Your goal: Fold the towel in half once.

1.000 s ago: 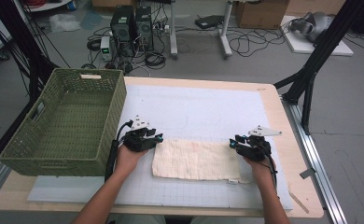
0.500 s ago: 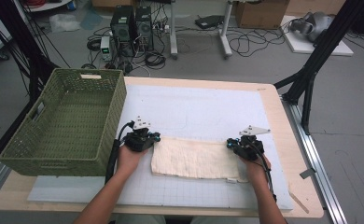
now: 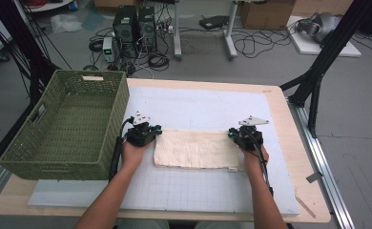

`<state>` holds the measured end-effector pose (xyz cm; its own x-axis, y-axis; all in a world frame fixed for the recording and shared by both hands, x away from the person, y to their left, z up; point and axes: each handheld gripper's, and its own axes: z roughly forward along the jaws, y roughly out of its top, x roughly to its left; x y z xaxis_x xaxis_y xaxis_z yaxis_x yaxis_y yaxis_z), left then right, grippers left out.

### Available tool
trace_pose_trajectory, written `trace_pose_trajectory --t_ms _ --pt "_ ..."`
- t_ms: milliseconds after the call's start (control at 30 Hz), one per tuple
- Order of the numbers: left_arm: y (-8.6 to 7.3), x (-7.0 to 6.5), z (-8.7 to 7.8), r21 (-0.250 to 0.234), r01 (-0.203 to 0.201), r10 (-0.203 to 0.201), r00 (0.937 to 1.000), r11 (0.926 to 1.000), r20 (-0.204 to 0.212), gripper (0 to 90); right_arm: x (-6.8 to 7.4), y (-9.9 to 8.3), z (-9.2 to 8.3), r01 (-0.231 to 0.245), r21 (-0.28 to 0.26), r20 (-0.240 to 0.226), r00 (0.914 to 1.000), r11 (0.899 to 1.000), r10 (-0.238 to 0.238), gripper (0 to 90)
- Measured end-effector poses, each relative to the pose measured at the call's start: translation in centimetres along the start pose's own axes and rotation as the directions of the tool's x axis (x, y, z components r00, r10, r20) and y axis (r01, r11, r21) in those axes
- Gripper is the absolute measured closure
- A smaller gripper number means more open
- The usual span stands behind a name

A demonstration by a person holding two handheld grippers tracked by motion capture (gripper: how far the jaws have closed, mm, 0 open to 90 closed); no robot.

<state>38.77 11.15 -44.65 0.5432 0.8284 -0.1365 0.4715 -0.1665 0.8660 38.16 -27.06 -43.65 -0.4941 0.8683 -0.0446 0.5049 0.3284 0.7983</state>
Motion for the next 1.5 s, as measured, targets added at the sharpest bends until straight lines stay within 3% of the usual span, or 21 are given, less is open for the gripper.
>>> trace_pose_trajectory --t_ms 133,233,333,433,533,667,833,967,1067,1200,1300,1500 --pt "0.0 0.0 0.1 -0.013 -0.008 0.008 1.0000 0.9999 -0.002 85.0 0.0 -0.2 0.5 -0.007 0.016 0.003 1.0000 1.000 0.007 85.0" --pt "-0.1 0.0 0.1 -0.011 0.007 -0.007 1.0000 0.9999 0.004 82.8 -0.1 -0.2 0.6 0.000 0.016 0.000 1.0000 1.000 0.000 81.2" --pt "0.2 0.1 -0.5 -0.034 0.033 -0.033 0.9994 0.9989 0.010 59.9 -0.1 -0.2 0.2 -0.026 0.006 0.002 0.9997 1.000 0.026 67.5" --pt "0.4 0.1 -1.4 -0.054 0.045 -0.040 0.9963 0.9975 0.076 50.6 -0.4 -0.2 -0.6 -0.052 -0.018 0.002 0.9986 0.998 0.052 51.6" --pt "0.5 0.0 -2.6 -0.071 0.049 -0.042 0.9942 0.9962 0.099 42.3 -0.5 -0.2 -1.6 -0.065 -0.036 -0.007 0.9979 0.997 0.065 37.1" --pt "0.3 -0.4 -4.0 -0.078 0.050 -0.038 0.9878 0.9957 0.151 32.3 -0.2 -0.6 -3.0 -0.035 -0.043 -0.035 0.9988 0.998 0.033 30.7" --pt "0.0 -1.4 -5.1 -0.094 0.028 -0.012 0.9859 0.9952 0.167 22.4 0.4 -1.5 -5.2 -0.010 -0.066 -0.059 0.9982 0.998 0.006 26.3" --pt "-0.5 -1.6 -6.2 -0.128 0.031 -0.008 0.9838 0.9913 0.179 18.1 0.9 -2.3 -6.9 -0.004 -0.089 -0.078 0.9970 0.996 -0.003 22.7" --pt "-0.8 -1.8 -6.4 -0.123 0.025 -0.002 0.9825 0.9921 0.186 18.1 1.0 -2.9 -8.0 -0.002 -0.101 -0.084 0.9965 0.995 -0.007 20.8" --pt "-1.2 -2.0 -6.8 -0.141 0.040 -0.012 0.9806 0.9893 0.196 18.6 0.9 -4.5 -9.3 -0.035 -0.109 -0.064 0.9975 0.993 0.028 17.7" --pt "-1.3 -2.1 -7.0 -0.147 0.035 -0.005 0.9798 0.9884 0.200 19.1 0.8 -5.4 -9.7 -0.041 -0.082 -0.057 0.9977 0.996 0.036 15.1" --pt "-1.4 -2.1 -6.9 -0.147 0.032 0.000 0.9776 0.9886 0.210 20.2 0.3 -5.8 -10.3 -0.077 -0.124 -0.041 0.9966 0.989 0.072 12.1"
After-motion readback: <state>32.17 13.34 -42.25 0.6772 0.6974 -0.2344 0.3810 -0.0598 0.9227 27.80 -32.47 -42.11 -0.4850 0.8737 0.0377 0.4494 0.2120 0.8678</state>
